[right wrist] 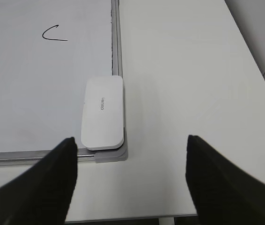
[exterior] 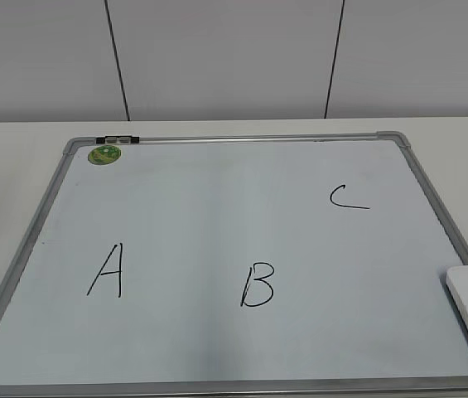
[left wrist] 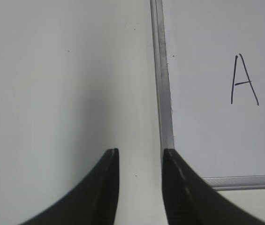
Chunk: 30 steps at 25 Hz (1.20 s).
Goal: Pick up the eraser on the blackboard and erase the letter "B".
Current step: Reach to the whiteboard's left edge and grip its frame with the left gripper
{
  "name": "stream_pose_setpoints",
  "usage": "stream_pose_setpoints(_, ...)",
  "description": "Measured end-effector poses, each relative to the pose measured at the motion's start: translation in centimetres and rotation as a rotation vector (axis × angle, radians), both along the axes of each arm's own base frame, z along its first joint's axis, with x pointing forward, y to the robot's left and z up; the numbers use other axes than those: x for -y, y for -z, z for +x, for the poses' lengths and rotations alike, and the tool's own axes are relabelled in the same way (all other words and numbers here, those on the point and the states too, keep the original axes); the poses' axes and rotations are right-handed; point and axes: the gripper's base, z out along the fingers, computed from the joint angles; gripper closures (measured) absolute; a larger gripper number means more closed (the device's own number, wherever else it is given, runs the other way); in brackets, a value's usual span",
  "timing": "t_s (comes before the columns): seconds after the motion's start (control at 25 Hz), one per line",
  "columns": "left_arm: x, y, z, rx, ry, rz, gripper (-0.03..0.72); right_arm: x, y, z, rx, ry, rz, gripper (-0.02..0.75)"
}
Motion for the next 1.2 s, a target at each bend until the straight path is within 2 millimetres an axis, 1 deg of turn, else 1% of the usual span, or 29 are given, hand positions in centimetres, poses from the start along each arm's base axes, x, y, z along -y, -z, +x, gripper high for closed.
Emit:
stream_pose_setpoints(0.16,0.1,0.1,3.7,-0.072,0.0,-0.023,0.447,0.0,0.0,0.0,0.0,0.0,0.0,0.203)
stream_pose_setpoints(0.28,0.3,0.8,6.5,-0.135,-0.003,-0.053,0.445,0.0,0.0,0.0,0.0,0.0,0.0,0.203)
stream_pose_setpoints(0.4,0.4,1.5,9.0,-0.177,-0.006,-0.079,0.442,0.0,0.0,0.0,0.0,0.0,0.0,0.203)
stream_pose_setpoints(0.56,0.4,2.7,11.5,-0.227,-0.01,-0.09,0.442,0.0,0.0,0.0,0.0,0.0,0.0,0.203)
stream_pose_setpoints(0.84,0.4,4.7,14.7,-0.292,-0.014,-0.093,0.44,0.0,0.0,0.0,0.0,0.0,0.0,0.203)
stream_pose_setpoints(1.0,0.4,6.2,15.9,-0.327,-0.018,-0.095,0.439,0.0,0.0,0.0,0.0,0.0,0.0,0.203)
stream_pose_setpoints(1.2,0.4,8.3,16.8,-0.389,-0.021,-0.096,0.439,0.0,0.0,0.0,0.0,0.0,0.0,0.203)
